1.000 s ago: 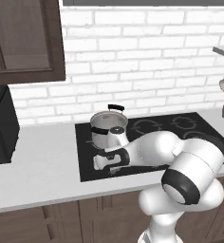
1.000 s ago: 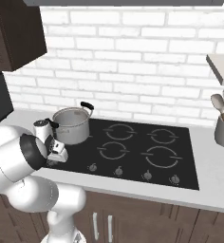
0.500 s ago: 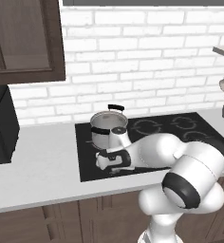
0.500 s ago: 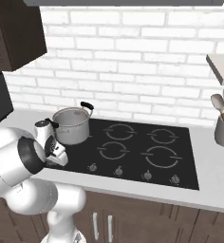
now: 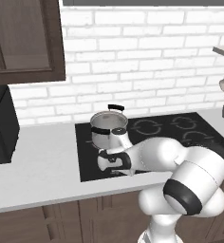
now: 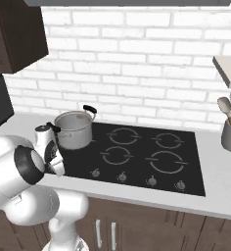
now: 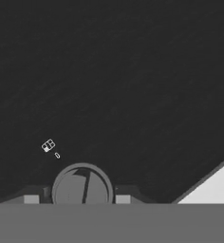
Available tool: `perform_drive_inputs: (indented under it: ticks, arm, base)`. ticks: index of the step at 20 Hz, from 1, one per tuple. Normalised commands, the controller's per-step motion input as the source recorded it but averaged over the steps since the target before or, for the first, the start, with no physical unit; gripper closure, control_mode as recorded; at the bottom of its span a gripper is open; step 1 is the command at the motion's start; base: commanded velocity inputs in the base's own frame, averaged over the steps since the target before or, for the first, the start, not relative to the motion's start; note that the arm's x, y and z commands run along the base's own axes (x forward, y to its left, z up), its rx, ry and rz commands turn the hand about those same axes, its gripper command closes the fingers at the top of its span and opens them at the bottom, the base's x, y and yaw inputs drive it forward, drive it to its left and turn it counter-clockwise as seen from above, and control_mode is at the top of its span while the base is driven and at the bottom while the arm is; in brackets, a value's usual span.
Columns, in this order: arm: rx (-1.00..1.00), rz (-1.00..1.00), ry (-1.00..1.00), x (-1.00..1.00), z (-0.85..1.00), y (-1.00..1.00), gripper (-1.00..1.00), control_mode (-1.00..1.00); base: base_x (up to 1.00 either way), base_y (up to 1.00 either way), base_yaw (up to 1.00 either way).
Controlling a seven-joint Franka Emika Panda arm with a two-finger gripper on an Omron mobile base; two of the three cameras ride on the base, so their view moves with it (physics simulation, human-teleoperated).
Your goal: Turn off the front left burner of the stove.
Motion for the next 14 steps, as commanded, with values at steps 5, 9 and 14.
perform_drive_inputs:
  ticks: [5,9,14]
  arm:
    - [0.03,-0.47,0.00,-0.17,-0.19,-0.03,1.00,-1.00]
    - [0.04,-0.54,0.00,-0.17,-0.23,-0.03,1.00,-1.00]
    - [0.06,-0.59,0.00,-0.28,-0.23,-0.12,1.00,-1.00]
  base:
    - [0.00,0.00,0.00]
    - [0.00,0.00,0.00]
    - [0.00,0.00,0.00]
